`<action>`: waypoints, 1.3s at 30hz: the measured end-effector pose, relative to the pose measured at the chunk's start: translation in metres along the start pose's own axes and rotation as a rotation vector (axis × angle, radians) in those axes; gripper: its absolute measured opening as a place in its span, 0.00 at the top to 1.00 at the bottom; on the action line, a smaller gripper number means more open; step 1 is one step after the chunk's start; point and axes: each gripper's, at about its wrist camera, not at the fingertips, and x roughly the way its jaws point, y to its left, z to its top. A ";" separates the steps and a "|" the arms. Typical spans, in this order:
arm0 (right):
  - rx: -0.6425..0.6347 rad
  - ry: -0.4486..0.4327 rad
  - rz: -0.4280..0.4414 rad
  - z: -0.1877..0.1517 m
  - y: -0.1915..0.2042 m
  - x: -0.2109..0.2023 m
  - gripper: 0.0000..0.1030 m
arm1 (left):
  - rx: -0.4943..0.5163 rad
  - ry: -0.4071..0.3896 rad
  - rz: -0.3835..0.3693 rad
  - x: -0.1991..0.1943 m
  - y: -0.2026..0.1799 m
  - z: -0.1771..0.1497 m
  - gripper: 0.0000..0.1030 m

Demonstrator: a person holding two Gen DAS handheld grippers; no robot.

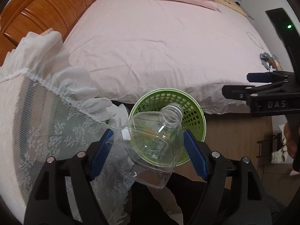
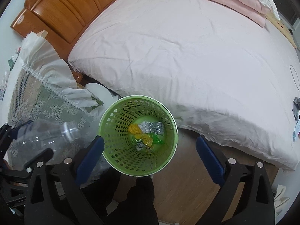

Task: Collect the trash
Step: 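Carry the bag and bottle to the green basket and release them inside, then move both tools back over the bed toward the milk carton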

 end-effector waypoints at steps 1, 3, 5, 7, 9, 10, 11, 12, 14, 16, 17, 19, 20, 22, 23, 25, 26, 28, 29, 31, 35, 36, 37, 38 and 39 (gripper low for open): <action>0.006 0.002 -0.006 -0.002 -0.005 -0.001 0.05 | 0.006 0.011 -0.002 0.007 -0.004 0.001 0.29; 0.022 0.005 -0.012 -0.006 -0.009 -0.002 0.05 | 0.014 0.024 -0.005 0.015 -0.009 0.003 0.29; 0.038 0.008 -0.013 -0.009 -0.015 -0.001 0.05 | 0.028 0.038 -0.013 0.022 -0.013 0.006 0.27; 0.056 0.012 -0.012 -0.011 -0.022 0.001 0.05 | 0.042 0.059 -0.019 0.030 -0.019 0.007 0.26; 0.072 0.018 -0.004 -0.013 -0.027 0.003 0.05 | 0.053 0.083 -0.010 0.034 -0.023 0.009 0.17; 0.078 0.019 0.001 -0.014 -0.028 0.004 0.05 | 0.057 0.080 -0.004 0.033 -0.024 0.009 0.16; 0.080 0.020 0.004 -0.014 -0.029 0.004 0.05 | 0.062 0.072 0.002 0.031 -0.025 0.009 0.14; 0.080 0.021 0.004 -0.014 -0.031 0.005 0.05 | 0.066 0.064 0.006 0.029 -0.025 0.009 0.13; 0.075 0.020 0.003 -0.014 -0.030 0.006 0.05 | 0.059 0.054 0.014 0.025 -0.023 0.010 0.12; 0.071 0.017 0.004 -0.013 -0.029 0.006 0.05 | 0.039 0.043 0.021 0.019 -0.019 0.011 0.12; 0.069 0.015 0.006 -0.012 -0.029 0.005 0.05 | 0.029 0.037 0.027 0.014 -0.015 0.011 0.12; 0.062 0.006 0.014 -0.009 -0.026 0.003 0.05 | 0.008 0.021 0.038 0.005 -0.008 0.012 0.12; 0.060 0.003 0.017 -0.009 -0.025 0.002 0.05 | -0.004 0.010 0.043 0.000 -0.004 0.011 0.12; 0.042 -0.012 0.023 -0.004 -0.016 -0.004 0.05 | -0.036 -0.017 0.058 -0.014 0.006 0.011 0.12; 0.028 -0.022 0.027 -0.001 -0.011 -0.008 0.05 | -0.056 -0.031 0.061 -0.022 0.012 0.011 0.12; 0.006 -0.039 0.031 0.004 -0.001 -0.018 0.05 | -0.109 -0.055 0.059 -0.044 0.028 0.009 0.12; -0.017 -0.063 0.038 0.007 0.008 -0.028 0.05 | -0.139 -0.070 0.055 -0.056 0.038 0.007 0.12; -0.056 -0.103 0.047 0.012 0.023 -0.044 0.05 | -0.205 -0.113 0.059 -0.081 0.058 0.002 0.11; -0.074 -0.118 0.051 0.015 0.029 -0.050 0.05 | -0.235 -0.135 0.075 -0.094 0.069 -0.001 0.10; -0.134 -0.167 0.061 0.021 0.050 -0.069 0.05 | -0.286 -0.180 0.114 -0.118 0.091 -0.009 0.10; -0.247 -0.240 0.089 0.031 0.097 -0.095 0.02 | -0.389 -0.248 0.206 -0.156 0.134 -0.032 0.07; -0.277 -0.253 0.106 0.033 0.110 -0.099 0.02 | -0.415 -0.256 0.226 -0.163 0.145 -0.039 0.07; -0.295 -0.261 0.117 0.035 0.119 -0.102 0.02 | -0.441 -0.263 0.241 -0.170 0.155 -0.046 0.07; -0.315 -0.270 0.131 0.037 0.128 -0.106 0.02 | -0.470 -0.269 0.253 -0.178 0.166 -0.053 0.07; -0.351 -0.279 0.161 0.038 0.146 -0.109 0.02 | -0.497 -0.275 0.268 -0.184 0.175 -0.060 0.07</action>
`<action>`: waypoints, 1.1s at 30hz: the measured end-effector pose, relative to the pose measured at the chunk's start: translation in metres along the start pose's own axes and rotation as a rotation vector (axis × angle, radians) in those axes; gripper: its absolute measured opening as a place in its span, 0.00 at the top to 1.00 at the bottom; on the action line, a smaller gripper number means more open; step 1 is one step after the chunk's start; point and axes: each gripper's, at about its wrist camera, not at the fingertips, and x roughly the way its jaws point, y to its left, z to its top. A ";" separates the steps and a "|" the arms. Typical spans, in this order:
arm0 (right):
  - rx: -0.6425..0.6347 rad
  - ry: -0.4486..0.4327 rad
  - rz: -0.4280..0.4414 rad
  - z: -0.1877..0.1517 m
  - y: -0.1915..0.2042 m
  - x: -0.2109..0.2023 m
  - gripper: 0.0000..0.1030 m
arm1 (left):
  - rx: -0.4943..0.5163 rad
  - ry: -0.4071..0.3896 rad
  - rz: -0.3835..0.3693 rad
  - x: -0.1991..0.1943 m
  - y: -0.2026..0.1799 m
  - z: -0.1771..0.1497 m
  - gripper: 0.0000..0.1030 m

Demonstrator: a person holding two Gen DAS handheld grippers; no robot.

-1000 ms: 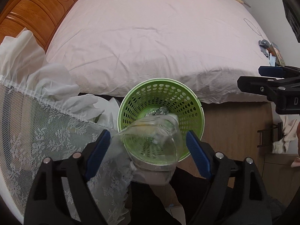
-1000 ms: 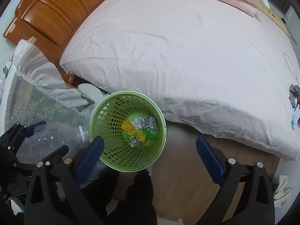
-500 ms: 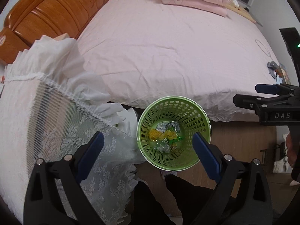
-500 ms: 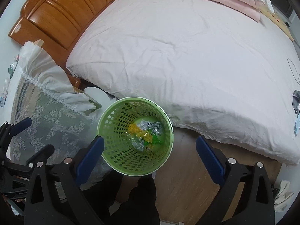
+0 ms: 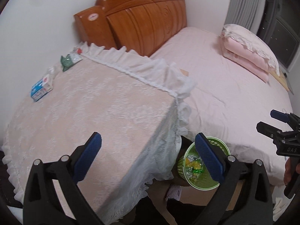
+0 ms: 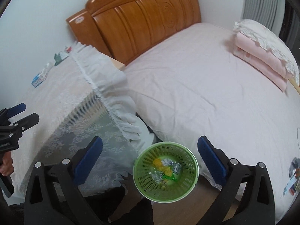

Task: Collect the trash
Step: 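Move both tools back over the bed toward the milk carton, then grasp the blue-white milk carton with the left tool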

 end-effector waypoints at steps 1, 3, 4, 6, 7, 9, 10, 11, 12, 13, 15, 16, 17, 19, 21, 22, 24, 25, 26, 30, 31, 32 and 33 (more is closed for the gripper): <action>-0.016 -0.003 0.017 0.005 0.007 0.000 0.02 | -0.024 -0.009 0.020 -0.004 0.012 -0.001 0.07; -0.059 -0.008 0.054 0.016 0.028 0.003 0.02 | -0.068 -0.024 0.063 -0.011 0.035 -0.004 0.07; -0.086 -0.008 0.076 0.022 0.041 0.005 0.02 | -0.089 -0.028 0.081 -0.013 0.047 -0.007 0.07; -0.128 -0.007 0.103 0.030 0.061 0.008 0.02 | -0.127 -0.033 0.108 -0.017 0.068 -0.012 0.07; -0.163 -0.005 0.119 0.035 0.077 0.012 0.02 | -0.143 -0.034 0.122 -0.019 0.080 -0.015 0.07; -0.206 0.002 0.140 0.042 0.096 0.017 0.02 | -0.170 -0.036 0.157 -0.020 0.100 -0.020 0.07; -0.218 0.004 0.146 0.042 0.105 0.017 0.02 | -0.182 -0.035 0.169 -0.021 0.110 -0.023 0.07; -0.233 0.007 0.155 0.042 0.114 0.018 0.02 | -0.192 -0.031 0.180 -0.020 0.119 -0.024 0.07; -0.255 0.013 0.169 0.046 0.125 0.022 0.02 | -0.203 -0.027 0.193 -0.020 0.128 -0.025 0.07; -0.266 0.017 0.176 0.047 0.132 0.023 0.02 | -0.213 -0.026 0.204 -0.019 0.137 -0.027 0.07; -0.294 0.033 0.198 0.051 0.147 0.029 0.02 | -0.222 -0.020 0.212 -0.014 0.155 -0.027 0.07; -0.301 0.039 0.203 0.051 0.153 0.032 0.02 | -0.223 -0.014 0.214 -0.011 0.163 -0.028 0.07; -0.311 0.048 0.208 0.053 0.161 0.035 0.02 | -0.220 -0.007 0.213 -0.007 0.172 -0.027 0.07; -0.331 0.066 0.218 0.057 0.176 0.043 0.02 | -0.198 -0.004 0.170 0.003 0.192 -0.023 0.07; -0.343 0.082 0.223 0.060 0.188 0.050 0.02 | -0.154 0.013 0.133 0.017 0.213 -0.016 0.07; -0.349 0.095 0.224 0.062 0.197 0.055 0.02 | -0.123 0.024 0.128 0.026 0.224 -0.010 0.07; -0.353 0.111 0.219 0.065 0.208 0.061 0.02 | -0.065 0.042 0.131 0.042 0.247 0.001 0.07; -0.352 0.123 0.213 0.066 0.214 0.066 0.02 | -0.035 0.055 0.123 0.052 0.260 0.009 0.07; -0.349 0.134 0.206 0.067 0.219 0.071 0.02 | -0.014 0.063 0.123 0.060 0.273 0.017 0.07; -0.327 0.197 0.188 0.070 0.241 0.091 0.02 | 0.083 0.089 0.088 0.094 0.321 0.050 0.07; -0.325 0.207 0.185 0.071 0.243 0.095 0.02 | 0.115 0.096 0.098 0.104 0.331 0.058 0.07; -0.321 0.221 0.179 0.073 0.247 0.100 0.02 | 0.145 0.104 0.109 0.115 0.340 0.066 0.07; -0.316 0.237 0.170 0.073 0.254 0.105 0.02 | 0.174 0.113 0.107 0.124 0.348 0.073 0.07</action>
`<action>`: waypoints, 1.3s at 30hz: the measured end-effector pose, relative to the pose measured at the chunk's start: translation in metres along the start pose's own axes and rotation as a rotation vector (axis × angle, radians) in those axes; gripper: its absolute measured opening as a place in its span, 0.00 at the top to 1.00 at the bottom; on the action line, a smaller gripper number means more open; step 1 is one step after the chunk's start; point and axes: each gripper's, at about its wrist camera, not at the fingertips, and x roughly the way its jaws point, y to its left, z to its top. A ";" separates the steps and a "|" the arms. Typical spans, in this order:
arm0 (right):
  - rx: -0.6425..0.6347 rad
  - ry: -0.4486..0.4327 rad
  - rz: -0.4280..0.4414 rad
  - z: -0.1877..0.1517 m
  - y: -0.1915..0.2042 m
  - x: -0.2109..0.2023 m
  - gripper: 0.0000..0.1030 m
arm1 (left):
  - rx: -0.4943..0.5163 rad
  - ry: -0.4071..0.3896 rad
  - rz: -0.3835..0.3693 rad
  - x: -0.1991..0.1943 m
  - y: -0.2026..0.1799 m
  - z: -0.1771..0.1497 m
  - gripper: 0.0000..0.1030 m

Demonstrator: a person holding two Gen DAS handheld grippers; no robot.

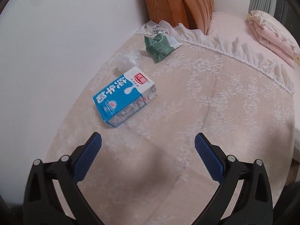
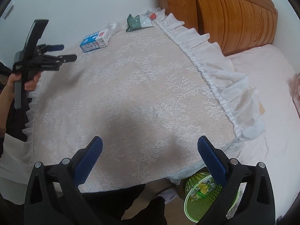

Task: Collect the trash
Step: 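Grasp the blue-white milk carton with the left tool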

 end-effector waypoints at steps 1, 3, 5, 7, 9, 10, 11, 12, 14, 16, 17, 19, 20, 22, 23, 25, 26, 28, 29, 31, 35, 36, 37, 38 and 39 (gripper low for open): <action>0.006 0.011 -0.003 0.003 0.003 0.005 0.02 | 0.027 0.010 0.001 0.010 0.009 0.006 0.07; 0.018 0.025 -0.007 0.005 0.005 0.010 0.02 | 0.079 0.038 -0.008 0.029 0.022 0.016 0.07; 0.039 0.041 -0.010 0.011 0.013 0.018 0.02 | 0.126 0.055 -0.028 0.045 0.032 0.025 0.07; 0.057 0.060 -0.001 0.015 0.020 0.027 0.02 | 0.178 0.068 -0.043 0.058 0.038 0.034 0.07; 0.065 0.074 0.002 0.017 0.022 0.032 0.02 | 0.230 0.080 -0.055 0.070 0.042 0.040 0.07; 0.069 0.089 0.000 0.019 0.025 0.038 0.02 | 0.251 0.089 -0.066 0.076 0.043 0.042 0.07; 0.070 0.096 -0.002 0.021 0.026 0.040 0.02 | 0.269 0.100 -0.081 0.082 0.044 0.045 0.07; 0.071 0.102 -0.005 0.022 0.028 0.042 0.02 | 0.286 0.100 -0.075 0.086 0.045 0.047 0.07; 0.072 0.117 -0.012 0.024 0.030 0.047 0.02 | 0.334 0.093 -0.070 0.092 0.043 0.051 0.07; 0.075 0.128 -0.017 0.025 0.031 0.051 0.02 | 0.351 0.098 -0.105 0.097 0.044 0.057 0.07; 0.077 0.130 -0.018 0.025 0.032 0.051 0.02 | 0.351 0.105 -0.127 0.099 0.044 0.058 0.08; 0.080 0.136 -0.019 0.025 0.032 0.054 0.02 | 0.374 0.114 -0.135 0.102 0.040 0.057 0.16; 0.081 0.140 -0.019 0.025 0.032 0.055 0.02 | 0.400 0.117 -0.126 0.103 0.036 0.055 0.20; 0.083 0.142 -0.018 0.025 0.031 0.057 0.02 | 0.431 0.099 -0.124 0.101 0.032 0.051 0.23; 0.084 0.143 -0.015 0.027 0.032 0.059 0.02 | 0.433 0.101 -0.122 0.100 0.032 0.051 0.23; 0.084 0.143 -0.015 0.030 0.033 0.062 0.02 | 0.416 0.095 -0.138 0.098 0.034 0.050 0.23; 0.081 0.141 -0.015 0.030 0.034 0.062 0.02 | 0.395 0.088 -0.146 0.093 0.036 0.048 0.24; 0.076 0.135 -0.008 0.032 0.035 0.062 0.02 | 0.334 0.069 -0.163 0.086 0.042 0.045 0.24; 0.073 0.132 -0.004 0.035 0.035 0.063 0.02 | 0.298 0.061 -0.170 0.084 0.045 0.044 0.24; 0.072 0.128 0.006 0.036 0.035 0.065 0.02 | 0.235 0.044 -0.146 0.078 0.049 0.039 0.25; 0.082 0.100 0.045 0.049 0.033 0.068 0.02 | 0.057 0.000 -0.073 0.065 0.055 0.027 0.26; 0.084 0.089 0.061 0.053 0.033 0.068 0.02 | 0.011 -0.013 -0.058 0.060 0.055 0.023 0.26; 0.085 0.083 0.070 0.055 0.032 0.068 0.02 | -0.036 -0.025 -0.046 0.054 0.056 0.019 0.26; 0.085 0.067 0.085 0.063 0.033 0.070 0.02 | -0.086 -0.035 -0.029 0.048 0.056 0.014 0.26; 0.082 0.050 0.098 0.072 0.034 0.071 0.02 | -0.141 -0.045 -0.014 0.044 0.057 0.011 0.26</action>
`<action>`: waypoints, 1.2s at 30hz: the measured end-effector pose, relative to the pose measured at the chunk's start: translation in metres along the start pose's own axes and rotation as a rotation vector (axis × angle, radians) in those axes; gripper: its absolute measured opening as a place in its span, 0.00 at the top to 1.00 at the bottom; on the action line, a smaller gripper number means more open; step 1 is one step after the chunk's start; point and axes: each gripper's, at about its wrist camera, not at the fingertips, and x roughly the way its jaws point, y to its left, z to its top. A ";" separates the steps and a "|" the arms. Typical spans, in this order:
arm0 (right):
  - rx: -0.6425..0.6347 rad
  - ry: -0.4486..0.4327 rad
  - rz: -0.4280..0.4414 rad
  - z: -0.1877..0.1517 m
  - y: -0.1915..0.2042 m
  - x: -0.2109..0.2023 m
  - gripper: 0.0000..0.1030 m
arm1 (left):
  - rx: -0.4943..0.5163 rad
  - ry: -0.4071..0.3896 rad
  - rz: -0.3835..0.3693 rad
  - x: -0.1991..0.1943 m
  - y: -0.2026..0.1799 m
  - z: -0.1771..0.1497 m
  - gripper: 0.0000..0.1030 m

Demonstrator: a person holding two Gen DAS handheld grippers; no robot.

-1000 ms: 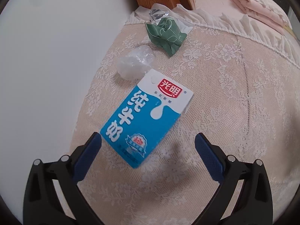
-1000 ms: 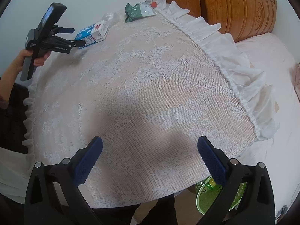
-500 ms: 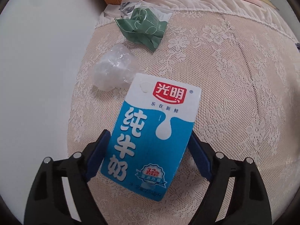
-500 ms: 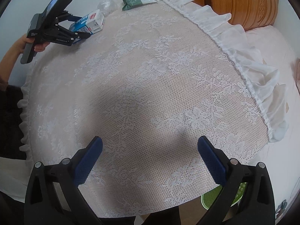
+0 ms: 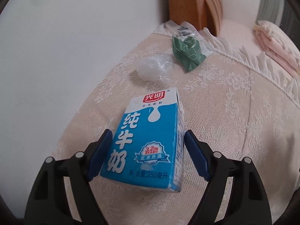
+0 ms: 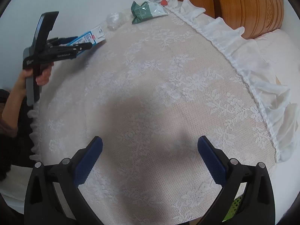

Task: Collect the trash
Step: 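Grasp the blue-white milk carton with the left tool, then lift the milk carton with the left tool and hold it above the bed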

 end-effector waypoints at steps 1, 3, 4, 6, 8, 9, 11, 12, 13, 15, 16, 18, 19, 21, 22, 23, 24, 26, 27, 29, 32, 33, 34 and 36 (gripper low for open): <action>-0.005 -0.010 0.007 0.005 0.002 0.001 0.02 | -0.051 -0.011 0.013 -0.006 0.001 -0.004 0.27; -0.034 -0.050 0.028 0.028 0.010 0.004 0.02 | -0.138 -0.029 0.056 -0.017 0.001 -0.015 0.27; -0.051 -0.067 0.033 0.037 0.014 0.005 0.02 | -0.175 -0.037 0.068 -0.022 -0.001 -0.020 0.29; -0.102 -0.108 0.045 0.065 0.029 0.012 0.02 | -0.238 -0.043 0.097 -0.031 -0.004 -0.033 0.30; -0.149 -0.140 0.050 0.096 0.046 0.023 0.02 | -0.287 -0.042 0.115 -0.036 -0.007 -0.045 0.39; -0.162 -0.147 0.051 0.104 0.048 0.025 0.02 | -0.310 -0.034 0.109 -0.037 -0.008 -0.051 0.49; -0.187 -0.161 0.052 0.132 0.064 0.039 0.02 | -0.361 -0.044 0.118 -0.040 -0.008 -0.060 0.50; -0.191 -0.163 0.054 0.141 0.069 0.045 0.03 | -0.373 -0.048 0.120 -0.042 -0.007 -0.064 0.50; -0.195 -0.164 0.056 0.154 0.076 0.052 0.03 | -0.378 -0.053 0.119 -0.044 -0.007 -0.067 0.50; -0.198 -0.162 0.048 0.171 0.085 0.063 0.04 | -0.398 -0.064 0.116 -0.048 -0.006 -0.074 0.49; -0.199 -0.162 0.044 0.176 0.090 0.065 0.04 | -0.407 -0.069 0.109 -0.050 -0.004 -0.077 0.49; -0.199 -0.166 0.046 0.184 0.097 0.070 0.04 | -0.413 -0.078 0.099 -0.052 -0.002 -0.082 0.49; -0.200 -0.168 0.047 0.187 0.100 0.072 0.04 | -0.416 -0.083 0.099 -0.053 0.000 -0.083 0.49; -0.208 -0.171 0.043 0.191 0.106 0.075 0.04 | -0.432 -0.091 0.105 -0.054 0.006 -0.088 0.49; -0.212 -0.170 0.042 0.192 0.108 0.078 0.04 | -0.446 -0.095 0.100 -0.055 0.009 -0.089 0.49; -0.220 -0.168 0.037 0.193 0.110 0.080 0.04 | -0.461 -0.098 0.094 -0.056 0.013 -0.092 0.49; -0.223 -0.168 0.033 0.192 0.112 0.081 0.04 | -0.471 -0.102 0.092 -0.056 0.017 -0.092 0.49; -0.225 -0.166 0.026 0.191 0.113 0.080 0.04 | -0.467 -0.106 0.112 -0.056 0.020 -0.094 0.50; -0.223 -0.166 0.026 0.190 0.113 0.079 0.04 | -0.463 -0.105 0.129 -0.057 0.022 -0.096 0.50; -0.219 -0.168 0.026 0.190 0.113 0.078 0.04 | -0.486 -0.111 0.130 -0.058 0.029 -0.100 0.50; -0.207 -0.166 0.025 0.189 0.110 0.078 0.04 | -0.552 -0.130 0.080 -0.061 0.041 -0.106 0.51; -0.202 -0.165 0.027 0.188 0.108 0.078 0.04 | -0.560 -0.136 0.078 -0.062 0.042 -0.108 0.51; -0.193 -0.163 0.034 0.187 0.108 0.078 0.04 | -0.553 -0.136 0.091 -0.065 0.041 -0.111 0.51; -0.182 -0.159 0.043 0.185 0.105 0.078 0.04 | -0.526 -0.128 0.150 -0.065 0.032 -0.111 0.50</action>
